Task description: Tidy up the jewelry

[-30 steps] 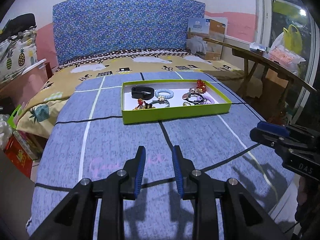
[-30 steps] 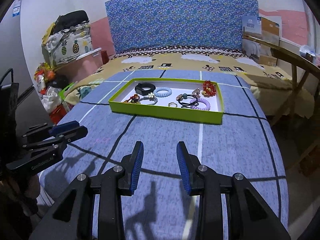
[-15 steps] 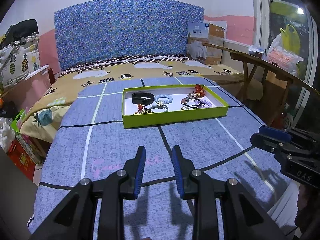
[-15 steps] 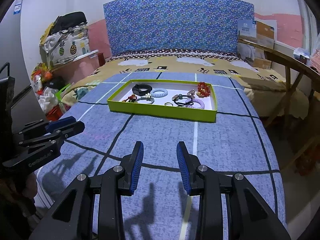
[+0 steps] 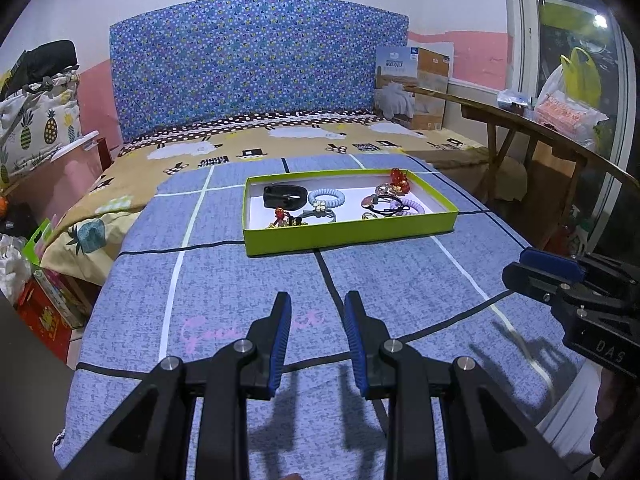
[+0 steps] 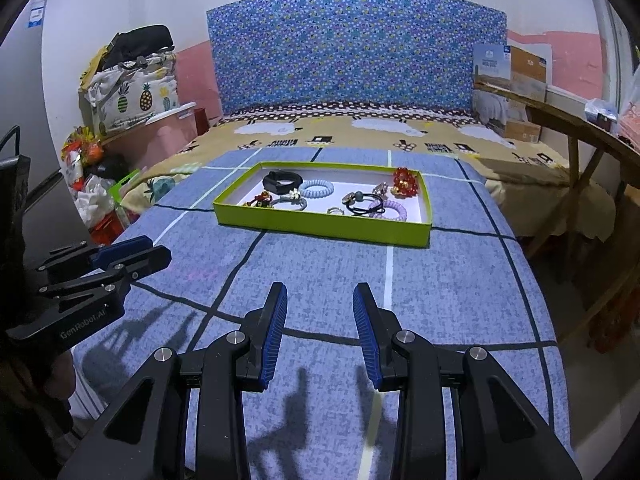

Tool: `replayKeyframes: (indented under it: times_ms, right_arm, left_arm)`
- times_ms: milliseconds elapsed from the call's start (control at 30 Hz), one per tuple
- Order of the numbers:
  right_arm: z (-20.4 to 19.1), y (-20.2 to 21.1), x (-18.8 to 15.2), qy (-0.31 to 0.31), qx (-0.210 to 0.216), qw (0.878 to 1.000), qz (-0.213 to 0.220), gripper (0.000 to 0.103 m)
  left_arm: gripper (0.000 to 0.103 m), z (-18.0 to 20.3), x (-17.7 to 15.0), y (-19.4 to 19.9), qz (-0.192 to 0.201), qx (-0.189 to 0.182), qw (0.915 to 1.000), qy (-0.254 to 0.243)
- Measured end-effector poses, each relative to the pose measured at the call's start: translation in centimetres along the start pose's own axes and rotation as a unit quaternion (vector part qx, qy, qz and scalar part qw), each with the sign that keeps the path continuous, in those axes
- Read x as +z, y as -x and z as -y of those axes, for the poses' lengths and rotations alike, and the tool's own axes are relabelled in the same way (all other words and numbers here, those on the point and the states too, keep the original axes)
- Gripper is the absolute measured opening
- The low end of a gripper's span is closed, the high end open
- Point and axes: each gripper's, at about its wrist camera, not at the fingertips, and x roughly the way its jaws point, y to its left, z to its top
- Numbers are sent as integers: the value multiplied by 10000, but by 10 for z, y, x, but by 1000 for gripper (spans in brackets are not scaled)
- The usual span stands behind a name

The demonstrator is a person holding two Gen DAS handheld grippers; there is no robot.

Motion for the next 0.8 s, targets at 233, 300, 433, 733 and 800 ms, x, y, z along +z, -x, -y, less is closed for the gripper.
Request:
replayKeyframes:
  times_ms: [233, 300, 433, 733, 800]
  right_arm:
    - [-2, 2, -2, 50, -16, 9999, 89, 35]
    - [-2, 1, -3, 57, -13, 9999, 84, 35]
    - [-2, 1, -4, 50, -11, 10000, 76, 35]
    - [-1, 0, -4, 35, 4, 10000, 50, 35]
    - [-1, -1, -4, 40, 15, 10000, 37, 36]
  left_arm:
    - [29, 0, -3, 1, 104, 57, 9999, 13]
    - [29, -1, -4, 0, 92, 72, 9999, 21]
    - [29, -1, -5, 1, 106, 86, 9999, 31]
    - [29, 0, -5, 2, 148, 92, 9998, 38]
    - [29, 0, -5, 2, 137, 88, 9999, 34]
